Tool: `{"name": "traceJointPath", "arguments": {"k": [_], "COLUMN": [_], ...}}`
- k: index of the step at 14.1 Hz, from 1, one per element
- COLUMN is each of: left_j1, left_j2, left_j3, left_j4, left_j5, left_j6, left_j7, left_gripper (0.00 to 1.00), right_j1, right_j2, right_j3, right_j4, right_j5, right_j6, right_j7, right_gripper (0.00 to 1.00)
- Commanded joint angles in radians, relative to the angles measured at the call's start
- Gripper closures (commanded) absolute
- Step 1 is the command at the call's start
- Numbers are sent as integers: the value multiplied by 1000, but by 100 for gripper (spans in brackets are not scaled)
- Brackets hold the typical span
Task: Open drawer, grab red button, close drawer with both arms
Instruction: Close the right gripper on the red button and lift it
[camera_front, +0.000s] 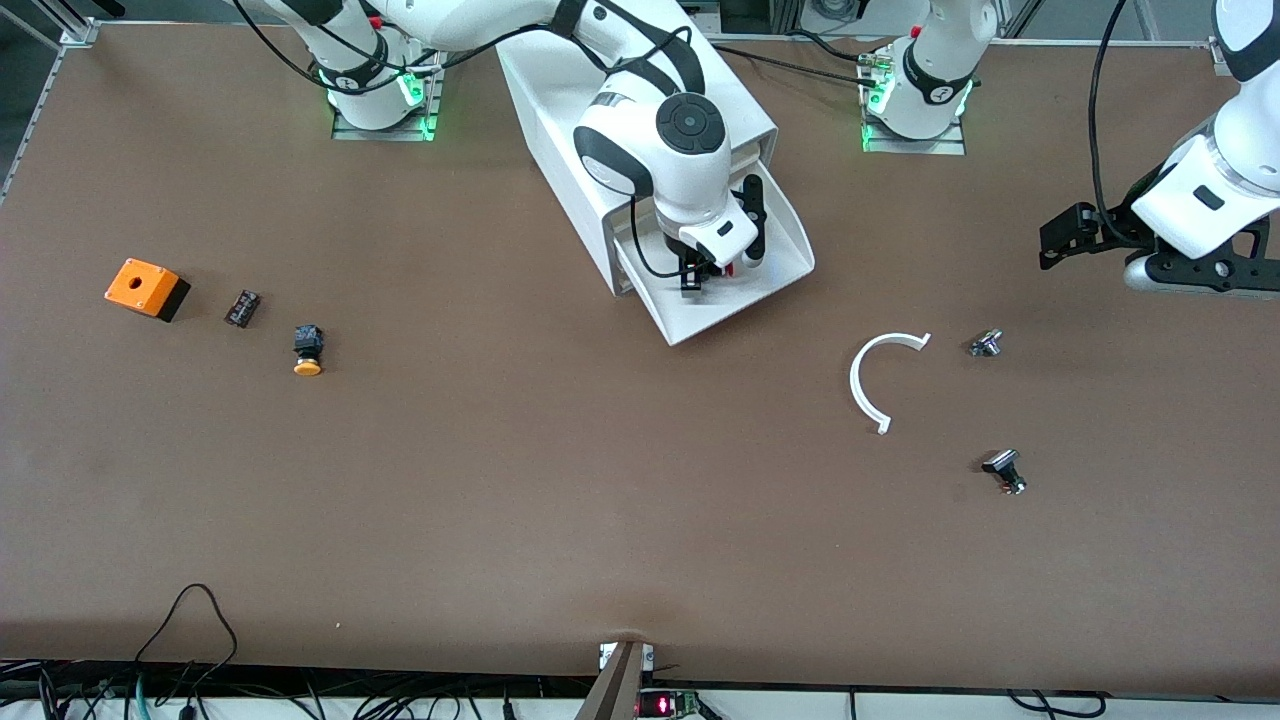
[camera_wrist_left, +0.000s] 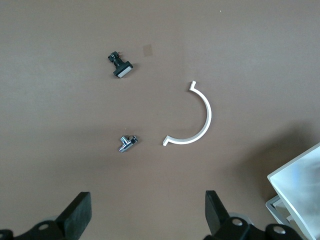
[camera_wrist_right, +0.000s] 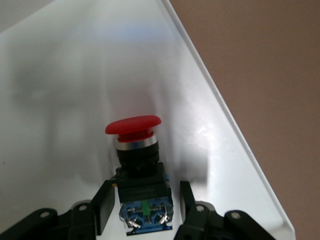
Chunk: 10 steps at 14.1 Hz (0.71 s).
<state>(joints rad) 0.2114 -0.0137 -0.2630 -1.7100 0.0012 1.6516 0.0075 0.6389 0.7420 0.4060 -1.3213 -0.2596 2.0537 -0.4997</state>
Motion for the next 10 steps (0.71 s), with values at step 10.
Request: {"name": "traceJointPath", "arguments": {"k": [10], "left_j1": [2], "left_j2": [-3], "left_j3": [1], "left_j4": [9], "left_j5": [-9], "left_j6": [-13], "left_j7": [-11], "left_gripper": [0], "right_j1": [2], "right_j2": [-33], "right_j3": [16], "right_j4": [25], "right_j5": [-23], "right_j6": [-21], "right_j7": [36], "right_gripper": [70]}}
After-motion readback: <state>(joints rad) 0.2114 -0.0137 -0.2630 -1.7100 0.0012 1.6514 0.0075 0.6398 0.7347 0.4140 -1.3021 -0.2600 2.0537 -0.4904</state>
